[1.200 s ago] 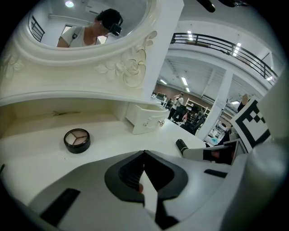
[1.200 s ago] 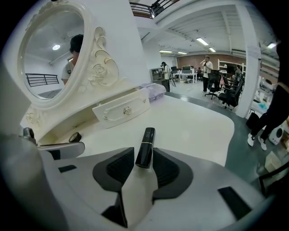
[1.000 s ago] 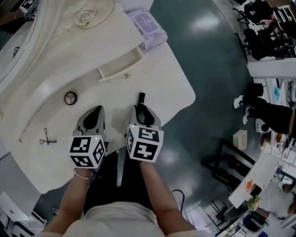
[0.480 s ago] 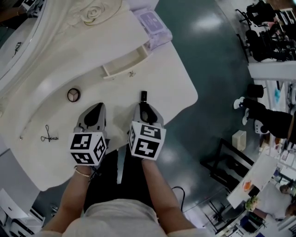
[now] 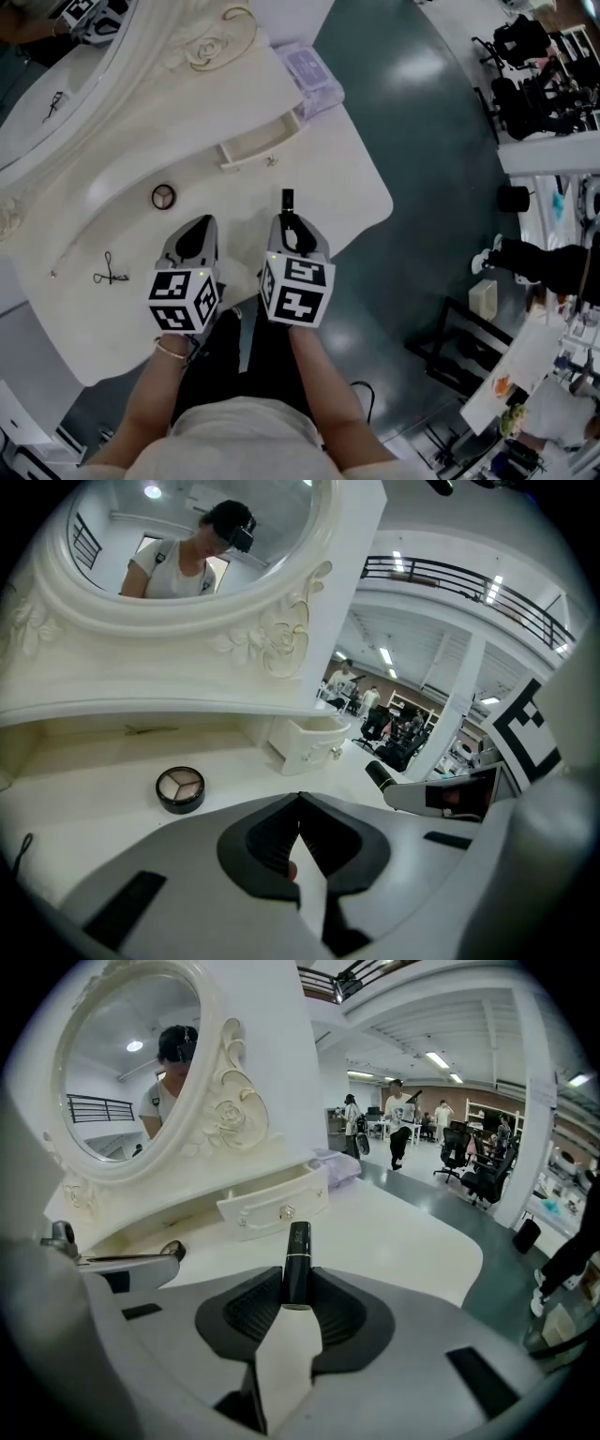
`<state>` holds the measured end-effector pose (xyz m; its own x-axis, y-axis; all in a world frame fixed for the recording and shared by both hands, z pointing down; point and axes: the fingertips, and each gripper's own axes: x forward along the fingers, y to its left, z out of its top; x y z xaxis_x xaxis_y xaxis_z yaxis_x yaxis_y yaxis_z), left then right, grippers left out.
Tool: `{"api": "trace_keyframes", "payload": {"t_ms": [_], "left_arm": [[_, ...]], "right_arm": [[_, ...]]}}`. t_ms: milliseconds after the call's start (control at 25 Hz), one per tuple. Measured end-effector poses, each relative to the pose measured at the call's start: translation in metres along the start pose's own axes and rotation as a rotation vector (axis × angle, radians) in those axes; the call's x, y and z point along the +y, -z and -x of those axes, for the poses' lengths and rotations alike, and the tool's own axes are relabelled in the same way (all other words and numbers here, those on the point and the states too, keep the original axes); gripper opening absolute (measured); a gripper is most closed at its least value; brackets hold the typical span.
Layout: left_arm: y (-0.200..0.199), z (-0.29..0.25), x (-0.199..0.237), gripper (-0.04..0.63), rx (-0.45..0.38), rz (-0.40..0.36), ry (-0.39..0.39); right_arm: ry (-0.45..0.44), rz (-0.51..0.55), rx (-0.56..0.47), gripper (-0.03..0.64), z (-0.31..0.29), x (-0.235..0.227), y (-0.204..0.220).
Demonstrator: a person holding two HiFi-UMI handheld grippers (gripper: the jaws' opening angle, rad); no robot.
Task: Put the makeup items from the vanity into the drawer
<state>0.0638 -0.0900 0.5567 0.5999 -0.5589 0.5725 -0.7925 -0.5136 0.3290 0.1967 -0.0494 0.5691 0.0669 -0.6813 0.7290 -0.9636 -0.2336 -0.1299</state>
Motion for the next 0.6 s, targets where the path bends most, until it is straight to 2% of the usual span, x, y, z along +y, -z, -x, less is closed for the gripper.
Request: {"api": "trace_keyframes", "payload": {"t_ms": [600], "left_arm": [[-0.051, 0.054, -0.01, 0.003, -0.12, -0.016, -0.015]], "right_arm": [[-0.09, 0.068, -0.122, 0.106, 0.06, 0.042, -0.058]]}}
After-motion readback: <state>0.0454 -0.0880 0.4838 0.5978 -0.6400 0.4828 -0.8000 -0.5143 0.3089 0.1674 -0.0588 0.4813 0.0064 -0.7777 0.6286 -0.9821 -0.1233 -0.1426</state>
